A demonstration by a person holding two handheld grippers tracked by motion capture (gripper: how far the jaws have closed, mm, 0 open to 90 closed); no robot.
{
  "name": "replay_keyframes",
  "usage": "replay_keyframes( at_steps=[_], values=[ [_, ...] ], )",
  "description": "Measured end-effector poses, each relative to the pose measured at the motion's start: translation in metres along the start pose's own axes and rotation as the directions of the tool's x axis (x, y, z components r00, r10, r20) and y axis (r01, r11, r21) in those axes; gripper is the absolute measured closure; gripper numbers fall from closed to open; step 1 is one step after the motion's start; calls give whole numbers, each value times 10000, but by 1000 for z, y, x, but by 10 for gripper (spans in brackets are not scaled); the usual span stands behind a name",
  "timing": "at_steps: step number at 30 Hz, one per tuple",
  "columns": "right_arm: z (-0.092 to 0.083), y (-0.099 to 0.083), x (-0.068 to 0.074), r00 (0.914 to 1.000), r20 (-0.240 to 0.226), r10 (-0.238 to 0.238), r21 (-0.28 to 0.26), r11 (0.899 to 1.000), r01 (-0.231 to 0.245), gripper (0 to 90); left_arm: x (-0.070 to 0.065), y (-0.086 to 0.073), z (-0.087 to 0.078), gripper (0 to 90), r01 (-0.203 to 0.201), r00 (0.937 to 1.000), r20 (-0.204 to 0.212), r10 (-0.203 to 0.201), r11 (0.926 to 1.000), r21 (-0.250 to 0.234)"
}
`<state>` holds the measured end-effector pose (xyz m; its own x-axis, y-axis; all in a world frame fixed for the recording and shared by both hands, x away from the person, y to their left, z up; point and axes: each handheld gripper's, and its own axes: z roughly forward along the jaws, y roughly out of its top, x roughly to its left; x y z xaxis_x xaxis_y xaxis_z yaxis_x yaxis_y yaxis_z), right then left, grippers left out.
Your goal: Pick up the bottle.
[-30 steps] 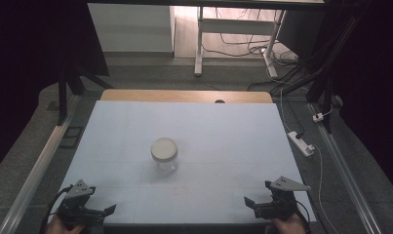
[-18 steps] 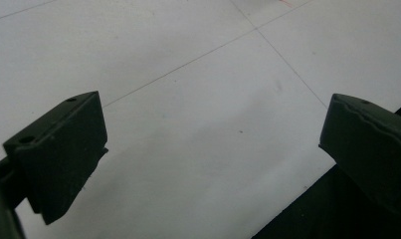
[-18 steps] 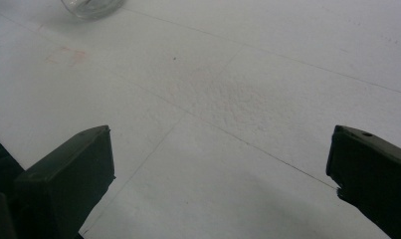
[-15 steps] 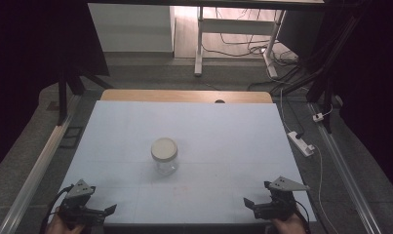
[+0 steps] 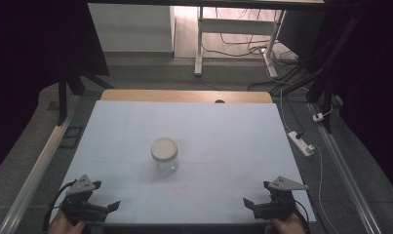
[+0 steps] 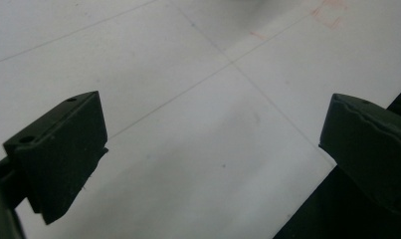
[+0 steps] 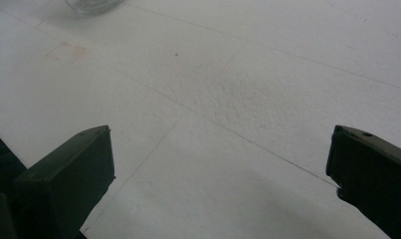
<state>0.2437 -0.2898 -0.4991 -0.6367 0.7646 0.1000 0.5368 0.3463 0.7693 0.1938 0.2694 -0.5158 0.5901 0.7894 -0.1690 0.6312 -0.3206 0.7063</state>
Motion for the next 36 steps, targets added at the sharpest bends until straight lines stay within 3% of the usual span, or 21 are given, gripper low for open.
replay_keyframes(
  at_steps=[20,36],
  values=[
    [1,0,0,10000,4,17,87,10000,-17,0,0,27,29,0,-414,9958,805,444,9984,-387],
    [2,0,0,10000,-4,-22,171,9999,22,0,-2,54,52,0,-690,9916,1072,725,9970,-361]
  ],
)
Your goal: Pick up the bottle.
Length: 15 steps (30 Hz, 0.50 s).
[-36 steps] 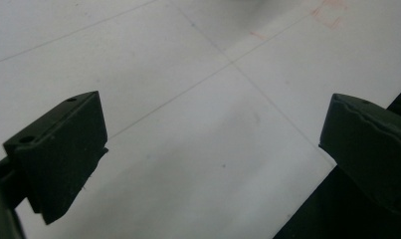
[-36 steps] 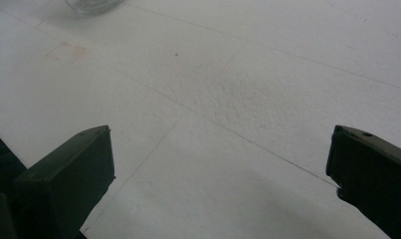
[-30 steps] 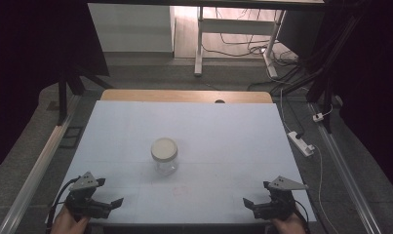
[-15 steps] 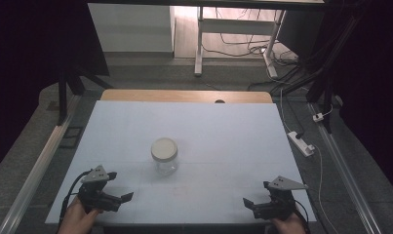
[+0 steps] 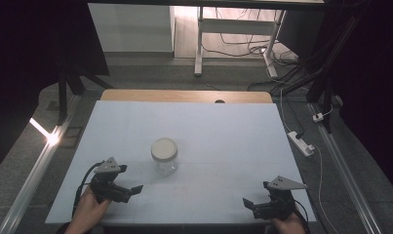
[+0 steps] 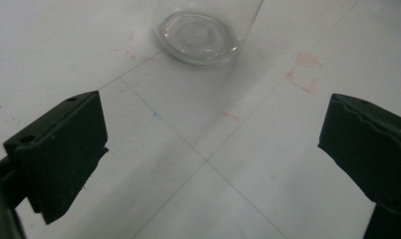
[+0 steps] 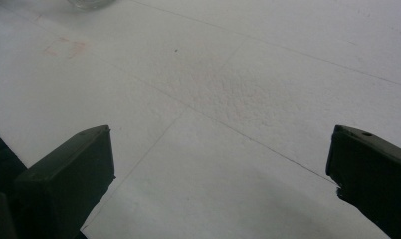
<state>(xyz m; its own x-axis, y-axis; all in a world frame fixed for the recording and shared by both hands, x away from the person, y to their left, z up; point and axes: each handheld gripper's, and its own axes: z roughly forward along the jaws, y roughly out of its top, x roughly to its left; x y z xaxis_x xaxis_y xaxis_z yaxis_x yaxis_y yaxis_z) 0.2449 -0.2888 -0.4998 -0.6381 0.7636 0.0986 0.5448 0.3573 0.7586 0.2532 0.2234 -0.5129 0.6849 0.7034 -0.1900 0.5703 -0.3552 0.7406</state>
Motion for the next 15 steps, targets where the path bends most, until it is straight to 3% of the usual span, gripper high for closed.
replay_keyframes(
  at_steps=[9,15],
  values=[
    [0,0,0,10000,-26,8,28,10000,-8,0,1,15,20,0,-764,9969,-143,769,9966,307],
    [1,0,-1,10000,-51,38,59,10000,-38,0,6,27,31,0,-969,9951,193,966,9952,156]
  ],
)
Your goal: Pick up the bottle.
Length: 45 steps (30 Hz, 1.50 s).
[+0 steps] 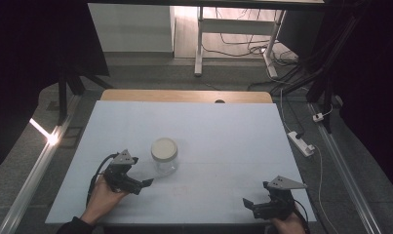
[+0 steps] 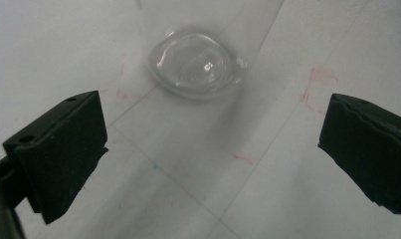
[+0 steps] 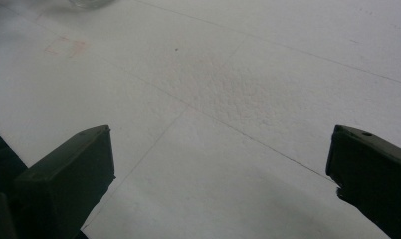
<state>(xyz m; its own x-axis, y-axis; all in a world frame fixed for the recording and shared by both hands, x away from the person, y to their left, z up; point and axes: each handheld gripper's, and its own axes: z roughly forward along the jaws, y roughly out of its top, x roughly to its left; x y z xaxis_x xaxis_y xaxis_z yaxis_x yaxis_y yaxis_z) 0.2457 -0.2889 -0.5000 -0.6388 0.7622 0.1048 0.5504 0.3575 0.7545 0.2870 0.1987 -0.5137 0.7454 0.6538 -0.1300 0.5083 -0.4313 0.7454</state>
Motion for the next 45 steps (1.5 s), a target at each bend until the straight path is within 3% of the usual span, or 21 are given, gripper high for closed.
replay_keyframes(
  at_steps=[14,31,40,45],
  values=[
    [0,0,0,10000,-30,6,11,10000,-6,0,12,21,28,0,-174,9992,361,199,9975,-683],
    [1,0,0,10000,-53,-28,35,10000,28,0,11,41,54,0,-729,9963,432,740,9970,-262],
    [1,0,0,10000,-63,-37,45,10000,38,0,8,45,63,0,-1309,9911,247,1310,9914,-86],
    [1,0,0,10000,-61,-40,47,10000,40,0,6,46,64,60,-1470,9888,-254,1468,9891,-93]
  ],
)
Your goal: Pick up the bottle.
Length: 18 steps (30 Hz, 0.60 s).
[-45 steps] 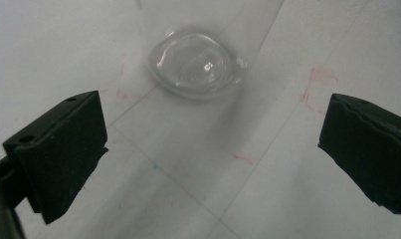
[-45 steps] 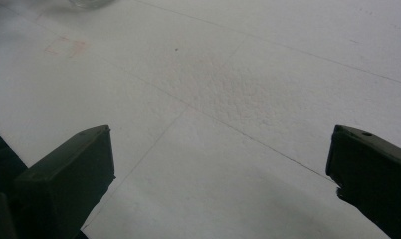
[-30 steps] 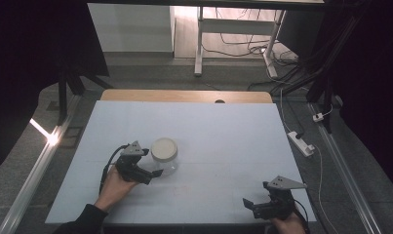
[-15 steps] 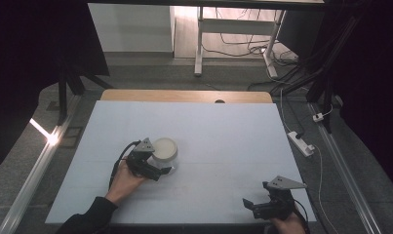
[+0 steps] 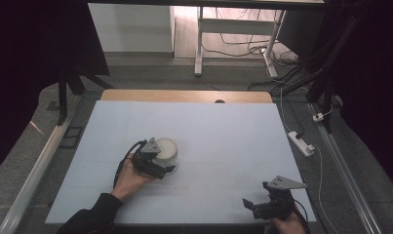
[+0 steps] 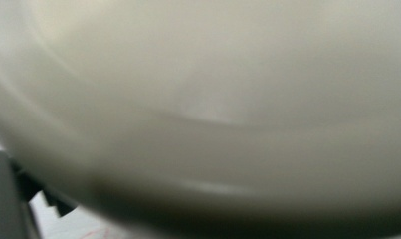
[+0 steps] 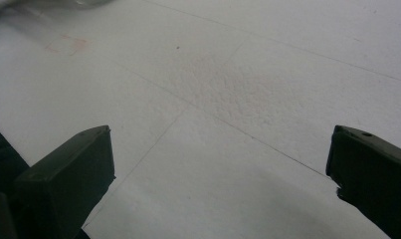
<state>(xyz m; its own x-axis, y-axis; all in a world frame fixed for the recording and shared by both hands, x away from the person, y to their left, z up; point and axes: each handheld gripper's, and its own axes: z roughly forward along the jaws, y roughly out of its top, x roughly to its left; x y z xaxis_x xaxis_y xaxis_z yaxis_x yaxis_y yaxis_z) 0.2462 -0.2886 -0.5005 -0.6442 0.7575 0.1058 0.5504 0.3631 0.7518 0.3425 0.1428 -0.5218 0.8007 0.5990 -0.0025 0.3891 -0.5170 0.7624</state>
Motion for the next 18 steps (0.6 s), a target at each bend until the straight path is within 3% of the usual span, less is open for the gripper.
replay_keyframes(
  at_steps=[6,10,18],
  values=[
    [0,0,0,10000,-4,-13,13,10000,13,0,2,0,0,68,59,9999,155,-59,10000,-15],
    [0,0,0,10000,5,-5,44,10000,5,0,3,-3,0,68,-38,9997,247,45,9996,-269],
    [0,0,1,10000,11,-20,47,10000,20,0,3,0,0,71,54,9998,216,-54,10000,-15]
  ],
)
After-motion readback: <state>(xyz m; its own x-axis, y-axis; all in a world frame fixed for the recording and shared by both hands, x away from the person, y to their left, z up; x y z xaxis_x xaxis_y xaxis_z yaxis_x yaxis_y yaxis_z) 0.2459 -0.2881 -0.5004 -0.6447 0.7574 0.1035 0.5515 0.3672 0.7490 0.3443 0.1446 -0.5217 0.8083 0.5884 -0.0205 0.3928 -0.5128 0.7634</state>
